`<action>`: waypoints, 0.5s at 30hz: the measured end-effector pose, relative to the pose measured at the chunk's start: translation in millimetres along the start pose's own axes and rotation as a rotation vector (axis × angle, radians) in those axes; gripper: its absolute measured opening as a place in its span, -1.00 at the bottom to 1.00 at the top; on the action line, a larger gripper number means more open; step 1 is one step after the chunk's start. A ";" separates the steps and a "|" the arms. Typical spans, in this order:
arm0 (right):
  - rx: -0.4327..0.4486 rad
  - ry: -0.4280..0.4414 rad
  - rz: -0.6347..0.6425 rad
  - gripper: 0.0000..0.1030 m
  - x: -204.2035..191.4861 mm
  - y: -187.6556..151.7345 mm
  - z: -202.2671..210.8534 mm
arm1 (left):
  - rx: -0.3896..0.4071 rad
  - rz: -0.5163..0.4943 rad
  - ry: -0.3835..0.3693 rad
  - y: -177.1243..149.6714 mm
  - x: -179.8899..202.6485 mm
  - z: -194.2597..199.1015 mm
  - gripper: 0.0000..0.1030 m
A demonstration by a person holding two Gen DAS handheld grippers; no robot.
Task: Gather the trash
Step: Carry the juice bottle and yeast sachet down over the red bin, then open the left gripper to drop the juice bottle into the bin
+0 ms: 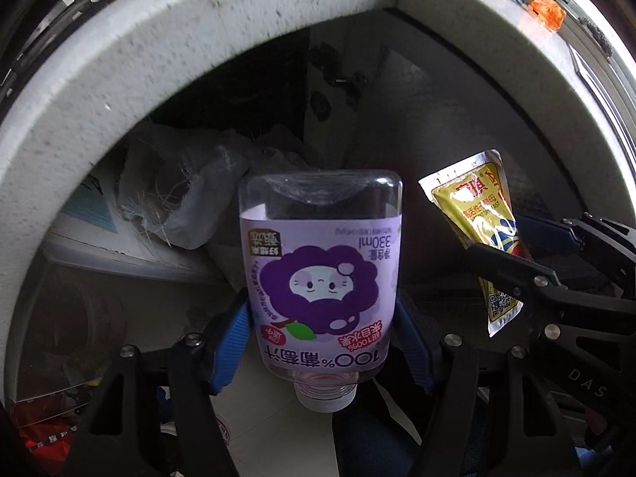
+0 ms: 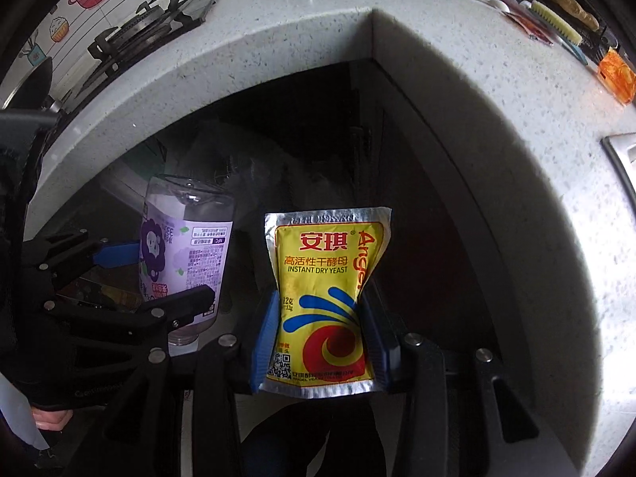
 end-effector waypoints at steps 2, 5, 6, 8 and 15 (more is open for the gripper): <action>-0.025 0.003 -0.014 -0.25 3.2 -8.1 -24.3 | -0.011 0.002 0.001 -2.9 -3.4 -20.2 0.29; -0.042 0.005 -0.028 -0.25 7.8 -17.8 -55.0 | -0.025 0.021 -0.006 -3.7 -9.2 -50.5 0.29; -0.043 0.006 -0.032 -0.25 9.6 -20.7 -64.2 | -0.036 0.024 -0.019 -3.1 -9.8 -60.8 0.29; -0.058 0.008 -0.044 -0.25 11.6 -24.0 -82.8 | -0.050 0.018 -0.034 -0.6 -11.7 -79.3 0.29; -0.085 -0.006 -0.108 -0.25 22.6 -32.9 -131.0 | -0.079 -0.032 -0.047 6.3 -2.2 -133.0 0.29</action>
Point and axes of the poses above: each gripper's, at about its wrist camera, not at the fingertips, and z roughly against the way its jaws point, x to its right, y to its top, the point moved 2 cm from there along -z, roughly the way its jaws point, and after that the axes turned 8 degrees about z, right-handed, at the moved point
